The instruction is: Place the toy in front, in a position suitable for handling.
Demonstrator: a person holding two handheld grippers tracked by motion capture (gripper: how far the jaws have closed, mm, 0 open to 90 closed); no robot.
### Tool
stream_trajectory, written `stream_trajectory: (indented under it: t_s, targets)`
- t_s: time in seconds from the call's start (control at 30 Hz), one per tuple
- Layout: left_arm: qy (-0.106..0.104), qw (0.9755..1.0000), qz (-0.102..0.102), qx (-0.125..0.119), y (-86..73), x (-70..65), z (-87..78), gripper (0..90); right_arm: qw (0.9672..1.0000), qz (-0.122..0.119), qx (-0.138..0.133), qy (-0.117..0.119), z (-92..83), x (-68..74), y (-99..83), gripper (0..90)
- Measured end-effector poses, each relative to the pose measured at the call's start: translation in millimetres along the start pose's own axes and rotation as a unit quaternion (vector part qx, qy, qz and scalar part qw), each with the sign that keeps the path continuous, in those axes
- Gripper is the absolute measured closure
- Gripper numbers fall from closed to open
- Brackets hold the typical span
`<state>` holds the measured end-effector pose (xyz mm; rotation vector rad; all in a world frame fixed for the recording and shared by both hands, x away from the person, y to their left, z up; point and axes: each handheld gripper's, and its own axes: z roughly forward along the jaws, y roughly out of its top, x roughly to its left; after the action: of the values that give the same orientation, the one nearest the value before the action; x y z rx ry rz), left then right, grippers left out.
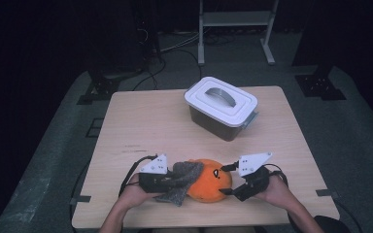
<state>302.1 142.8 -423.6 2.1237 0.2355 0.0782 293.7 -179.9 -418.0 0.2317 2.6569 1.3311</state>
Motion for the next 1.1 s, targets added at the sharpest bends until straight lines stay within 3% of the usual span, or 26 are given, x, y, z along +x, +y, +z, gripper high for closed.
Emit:
stream_trajectory:
  t_s: [0.1,0.2,0.37,0.43,0.5,0.67,0.8,0.93,1.03,1.1]
  targets:
    - [0.002,0.9999,0.001,-0.011,4.6,1.1,-2.6,76.0,0.9997,0.019,-0.006,-0.015,6.1,-3.9,-0.3,28.3]
    - [-0.003,0.9996,0.006,-0.028,13.8,-0.3,-2.8,76.0,0.9988,0.043,-0.021,-0.008,13.7,-9.1,0.8,27.8]
    - [-0.014,0.9994,0.032,-0.004,20.1,-10.2,14.1,76.0,0.9985,0.043,-0.021,-0.025,23.7,-10.7,5.4,28.3]
    - [-0.018,0.9995,0.027,-0.003,18.3,-7.6,14.0,75.9,0.9988,0.040,-0.015,-0.026,23.5,-11.2,4.2,30.1]
    - [-0.009,0.9997,0.021,-0.001,15.1,-3.1,9.0,75.9,0.9987,0.039,-0.016,-0.030,22.1,-11.7,1.8,30.9]
    - [0.008,0.9999,-0.009,0.007,-1.4,8.8,-3.3,75.2,0.9972,0.068,-0.023,-0.022,19.5,-18.2,-4.1,31.3]
    - [0.008,0.9999,-0.014,-0.004,-1.6,9.3,-4.8,75.3,0.9951,0.093,-0.030,-0.013,17.9,-23.5,-9.4,31.1]
    - [-0.011,0.9996,-0.002,-0.026,10.6,2.9,0.0,75.8,0.9954,0.091,-0.025,-0.018,19.2,-20.6,-5.4,31.1]
    - [-0.013,0.9997,0.021,-0.010,17.1,-4.6,9.2,75.7,0.9969,0.073,-0.022,-0.021,20.6,-14.9,-3.3,31.0]
    - [-0.012,0.9998,0.018,-0.004,15.5,-3.3,9.9,75.8,0.9972,0.069,-0.019,-0.018,19.3,-14.6,-4.3,31.3]
